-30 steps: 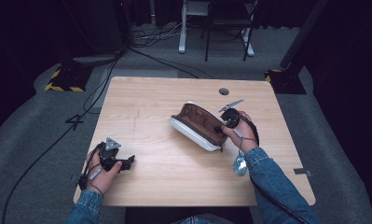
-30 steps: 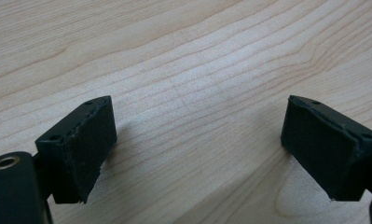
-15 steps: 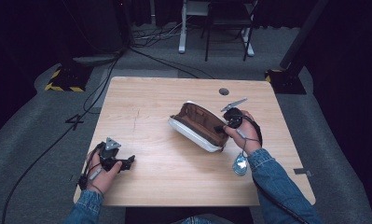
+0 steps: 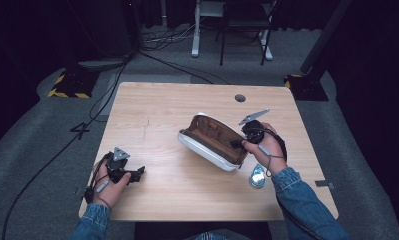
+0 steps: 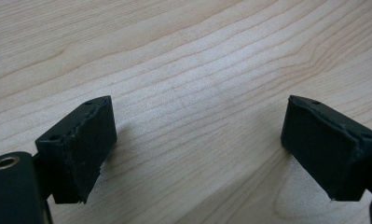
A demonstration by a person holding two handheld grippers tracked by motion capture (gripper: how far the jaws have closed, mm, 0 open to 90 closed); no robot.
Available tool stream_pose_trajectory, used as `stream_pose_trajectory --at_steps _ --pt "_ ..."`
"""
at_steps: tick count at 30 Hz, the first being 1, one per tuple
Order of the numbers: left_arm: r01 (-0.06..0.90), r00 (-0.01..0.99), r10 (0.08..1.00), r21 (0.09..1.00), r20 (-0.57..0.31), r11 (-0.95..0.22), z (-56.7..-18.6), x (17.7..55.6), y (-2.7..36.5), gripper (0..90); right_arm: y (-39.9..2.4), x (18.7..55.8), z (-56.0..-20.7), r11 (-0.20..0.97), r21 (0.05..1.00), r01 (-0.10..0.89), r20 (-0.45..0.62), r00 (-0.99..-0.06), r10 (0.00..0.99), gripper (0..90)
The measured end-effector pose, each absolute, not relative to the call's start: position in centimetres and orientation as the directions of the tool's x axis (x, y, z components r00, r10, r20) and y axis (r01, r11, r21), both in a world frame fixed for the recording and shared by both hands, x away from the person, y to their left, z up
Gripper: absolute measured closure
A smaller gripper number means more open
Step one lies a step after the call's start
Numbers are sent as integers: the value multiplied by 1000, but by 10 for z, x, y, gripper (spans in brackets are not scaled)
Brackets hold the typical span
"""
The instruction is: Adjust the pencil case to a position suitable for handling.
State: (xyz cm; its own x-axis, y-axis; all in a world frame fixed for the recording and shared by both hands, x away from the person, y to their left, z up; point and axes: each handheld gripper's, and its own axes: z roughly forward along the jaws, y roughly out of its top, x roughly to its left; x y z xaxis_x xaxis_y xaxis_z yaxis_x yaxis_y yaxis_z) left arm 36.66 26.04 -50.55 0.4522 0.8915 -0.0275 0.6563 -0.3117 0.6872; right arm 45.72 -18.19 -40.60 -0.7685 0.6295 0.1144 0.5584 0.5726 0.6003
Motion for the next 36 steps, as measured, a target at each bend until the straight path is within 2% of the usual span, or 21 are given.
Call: stream_pose_trajectory --at_steps 16,36 --pt "655 454 891 689 -30 -310 -506 367 260 105 -181 411 -394 590 609 530 164 -812 560 876" --pt "655 455 890 689 -30 -312 -506 367 260 104 -170 374 -410 612 610 504 215 -848 484 875"
